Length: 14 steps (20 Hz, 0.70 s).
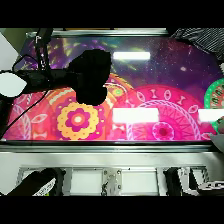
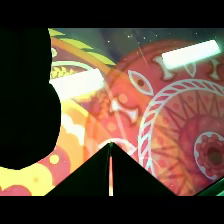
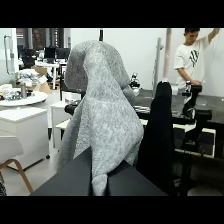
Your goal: Fold the clothes and pants, and hang the long-sleeved shirts on hangers.
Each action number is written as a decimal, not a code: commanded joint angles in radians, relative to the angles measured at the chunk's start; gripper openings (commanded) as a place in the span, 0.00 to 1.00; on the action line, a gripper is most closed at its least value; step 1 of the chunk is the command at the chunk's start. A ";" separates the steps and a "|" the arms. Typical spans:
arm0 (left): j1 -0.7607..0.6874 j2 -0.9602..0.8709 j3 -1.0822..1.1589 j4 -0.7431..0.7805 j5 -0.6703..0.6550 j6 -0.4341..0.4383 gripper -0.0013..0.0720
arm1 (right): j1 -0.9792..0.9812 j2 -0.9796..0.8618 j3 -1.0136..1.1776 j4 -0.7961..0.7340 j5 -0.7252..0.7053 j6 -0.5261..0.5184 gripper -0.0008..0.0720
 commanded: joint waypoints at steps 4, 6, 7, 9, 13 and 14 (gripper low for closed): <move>-0.001 -0.001 0.000 0.000 -0.024 0.002 0.04 | -0.026 -0.025 0.001 0.000 0.014 0.052 0.03; -0.001 -0.001 0.000 0.000 -0.028 0.002 0.04 | -0.026 -0.035 0.001 -0.001 0.026 0.052 0.03; -0.001 -0.001 0.000 0.000 -0.027 0.002 0.04 | -0.026 -0.042 0.001 0.000 0.036 0.052 0.03; -0.001 -0.001 0.000 0.000 -0.027 0.002 0.04 | -0.026 -0.052 0.001 0.000 0.057 0.052 0.03; -0.001 -0.001 0.000 0.000 -0.027 0.002 0.04 | -0.026 -0.053 0.001 0.000 0.070 0.051 0.06; -0.001 -0.001 0.000 0.000 -0.026 0.002 0.04 | -0.025 -0.052 0.001 0.001 0.070 0.051 0.06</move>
